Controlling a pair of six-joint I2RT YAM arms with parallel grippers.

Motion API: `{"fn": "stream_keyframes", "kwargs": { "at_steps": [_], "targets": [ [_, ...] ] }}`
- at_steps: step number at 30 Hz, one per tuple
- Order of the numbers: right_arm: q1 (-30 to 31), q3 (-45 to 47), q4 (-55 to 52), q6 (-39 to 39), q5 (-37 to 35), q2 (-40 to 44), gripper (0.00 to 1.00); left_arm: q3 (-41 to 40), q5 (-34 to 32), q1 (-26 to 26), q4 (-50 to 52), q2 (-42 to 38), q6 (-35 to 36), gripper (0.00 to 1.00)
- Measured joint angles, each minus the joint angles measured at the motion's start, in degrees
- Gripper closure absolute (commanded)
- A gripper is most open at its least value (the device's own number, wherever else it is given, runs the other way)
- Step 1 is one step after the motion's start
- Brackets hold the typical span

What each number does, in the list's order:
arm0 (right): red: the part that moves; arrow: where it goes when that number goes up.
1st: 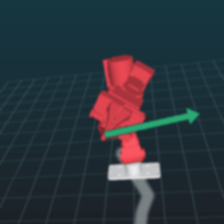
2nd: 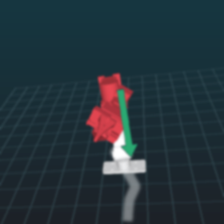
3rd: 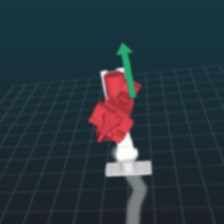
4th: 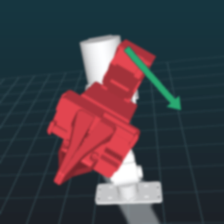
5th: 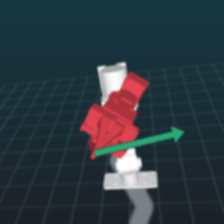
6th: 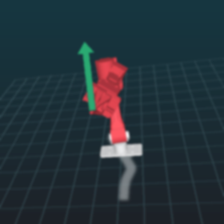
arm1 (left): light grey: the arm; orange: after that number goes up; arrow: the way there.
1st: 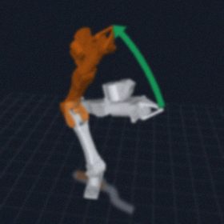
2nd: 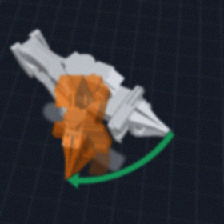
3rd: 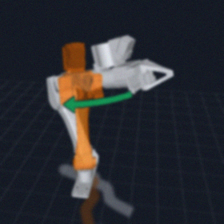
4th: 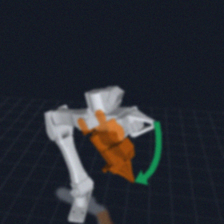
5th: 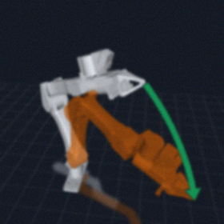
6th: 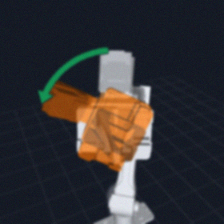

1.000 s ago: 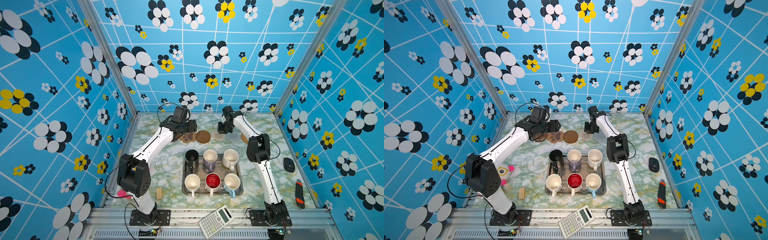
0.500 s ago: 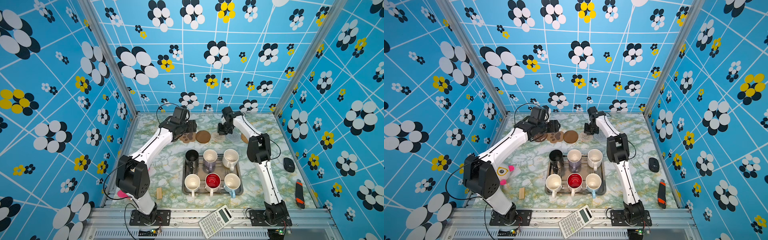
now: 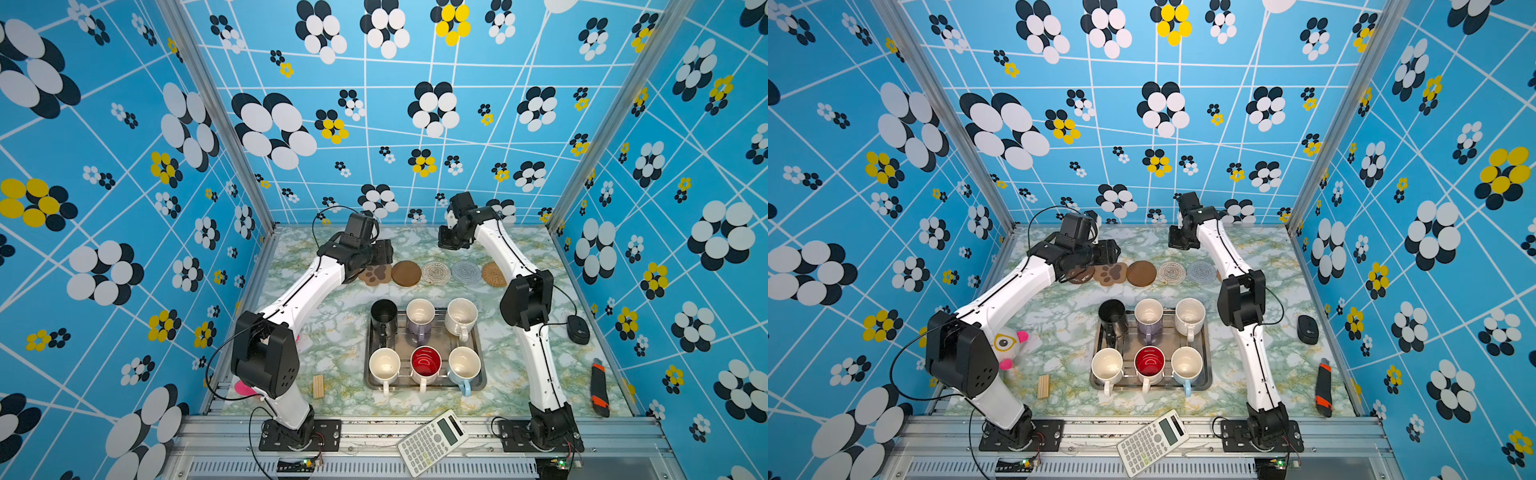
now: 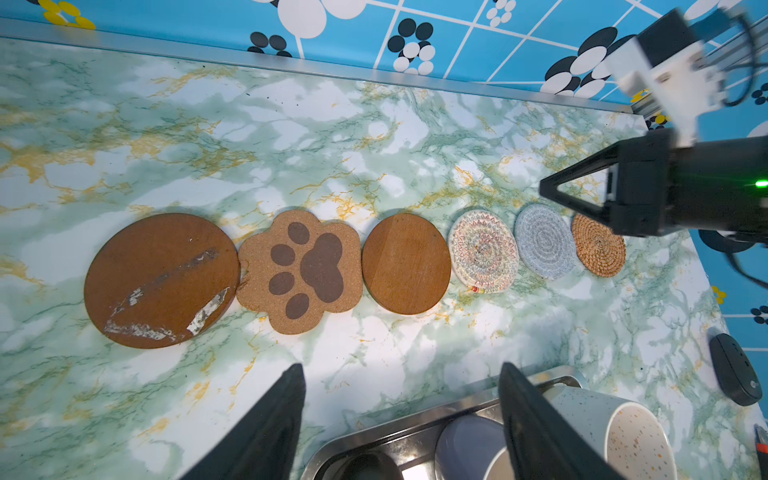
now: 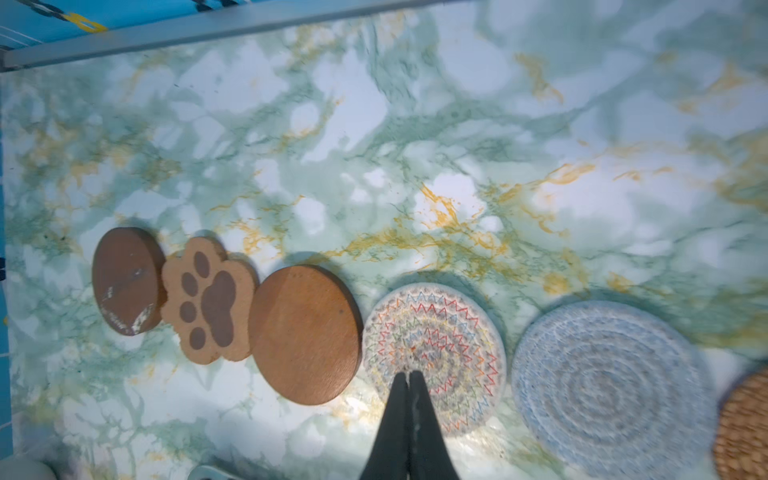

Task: Place cups on coasters
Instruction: Move the coaster to the top-center of the table, then pick up the cup from the tray.

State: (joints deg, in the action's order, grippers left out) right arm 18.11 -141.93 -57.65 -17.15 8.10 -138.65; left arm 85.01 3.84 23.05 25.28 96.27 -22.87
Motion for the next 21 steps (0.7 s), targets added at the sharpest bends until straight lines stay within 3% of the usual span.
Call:
{"fn": "stream_keyframes", "kwargs": {
  "at_steps": [5, 15, 21],
  "targets": [
    [0.00, 4.70, -1.51, 3.23, -2.01, 8.98, 0.69, 0.00, -1.42, 0.00, 0.09, -1.64, 0.44, 0.25],
    [0.15, 40.85, 5.16, 4.11, -4.44, 38.16, 0.56, -0.70, -3.28, 0.11, 0.26, -5.88, 1.07, 0.25],
    [3.39, 57.29, 6.38, 1.81, -5.79, 49.40, 0.49, -2.62, -3.37, 0.57, 0.24, -6.60, 1.05, 0.25]
  ]
}}
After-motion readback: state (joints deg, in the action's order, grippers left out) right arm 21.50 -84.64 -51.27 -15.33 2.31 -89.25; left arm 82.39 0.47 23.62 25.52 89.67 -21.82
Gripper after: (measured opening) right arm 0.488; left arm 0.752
